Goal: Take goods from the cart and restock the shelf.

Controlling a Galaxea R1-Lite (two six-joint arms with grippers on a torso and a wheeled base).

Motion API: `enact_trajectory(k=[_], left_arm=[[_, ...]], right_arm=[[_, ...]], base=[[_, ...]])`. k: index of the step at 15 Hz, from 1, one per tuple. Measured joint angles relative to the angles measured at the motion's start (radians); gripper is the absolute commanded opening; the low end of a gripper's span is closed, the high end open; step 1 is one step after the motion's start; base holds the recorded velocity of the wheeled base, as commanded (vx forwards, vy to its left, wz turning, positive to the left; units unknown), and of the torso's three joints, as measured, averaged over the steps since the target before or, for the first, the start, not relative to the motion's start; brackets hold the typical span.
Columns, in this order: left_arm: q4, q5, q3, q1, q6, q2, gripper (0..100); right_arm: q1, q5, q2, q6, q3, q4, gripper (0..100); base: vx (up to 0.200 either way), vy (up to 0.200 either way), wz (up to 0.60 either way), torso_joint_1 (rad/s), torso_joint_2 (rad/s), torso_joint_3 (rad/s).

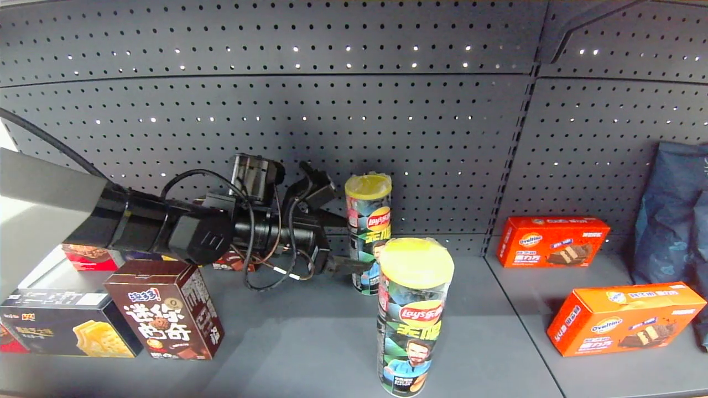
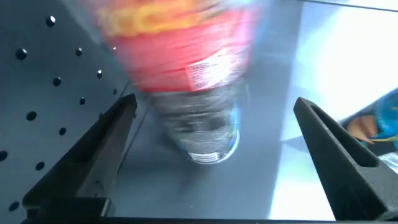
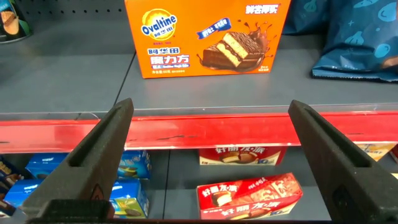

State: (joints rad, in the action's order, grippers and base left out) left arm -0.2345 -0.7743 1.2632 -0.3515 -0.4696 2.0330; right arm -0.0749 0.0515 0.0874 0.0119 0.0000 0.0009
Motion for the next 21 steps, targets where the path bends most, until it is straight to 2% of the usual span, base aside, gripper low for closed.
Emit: enact_trajectory(k=[2, 4, 5, 6, 7, 9, 12, 13, 14, 21], left_arm=[[-0.011, 0.03, -0.019, 0.002, 0.0, -0.019, 100], [-0.034, 0.118, -0.048, 0.002, 0.0, -0.039, 100], [-0.04, 0.13, -0.058, 0.002, 0.0, -0.046, 100], [-0.057, 0.197, -0.07, 0.001, 0.0, -0.053, 100], [-0.07, 0.29, -0.085, 0.001, 0.007, -0.058, 100], [-0.092, 0.349, -0.101, -0.008, 0.06, -0.063, 100], [-0.161, 0.42, -0.102, -0.036, 0.121, -0.059, 100], [-0.182, 0.439, -0.102, -0.046, 0.143, -0.055, 100], [-0.185, 0.443, -0.102, -0.051, 0.147, -0.052, 100], [-0.204, 0.457, -0.125, -0.052, 0.148, -0.048, 100]], right_arm=[[-0.001, 0.0, 0.0, 0.0, 0.0, 0.0, 100], [-0.001, 0.0, 0.0, 0.0, 0.0, 0.0, 100], [-0.001, 0.0, 0.0, 0.0, 0.0, 0.0, 100], [-0.001, 0.0, 0.0, 0.0, 0.0, 0.0, 100], [0.0, 0.0, 0.0, 0.0, 0.0, 0.0, 100], [0.0, 0.0, 0.0, 0.0, 0.0, 0.0, 100], [0.0, 0.0, 0.0, 0.0, 0.0, 0.0, 100], [-0.001, 0.0, 0.0, 0.0, 0.0, 0.0, 100], [-0.001, 0.0, 0.0, 0.0, 0.0, 0.0, 100], [0.0, 0.0, 0.0, 0.0, 0.0, 0.0, 100]], base=[[0.0, 0.0, 0.0, 0.0, 0.0, 0.0], [0.0, 0.0, 0.0, 0.0, 0.0, 0.0], [0.0, 0.0, 0.0, 0.0, 0.0, 0.0], [0.0, 0.0, 0.0, 0.0, 0.0, 0.0], [0.0, 0.0, 0.0, 0.0, 0.0, 0.0], [0.0, 0.0, 0.0, 0.0, 0.0, 0.0], [0.0, 0.0, 0.0, 0.0, 0.0, 0.0], [0.0, 0.0, 0.0, 0.0, 0.0, 0.0], [0.0, 0.0, 0.0, 0.0, 0.0, 0.0], [0.0, 0.0, 0.0, 0.0, 0.0, 0.0]])
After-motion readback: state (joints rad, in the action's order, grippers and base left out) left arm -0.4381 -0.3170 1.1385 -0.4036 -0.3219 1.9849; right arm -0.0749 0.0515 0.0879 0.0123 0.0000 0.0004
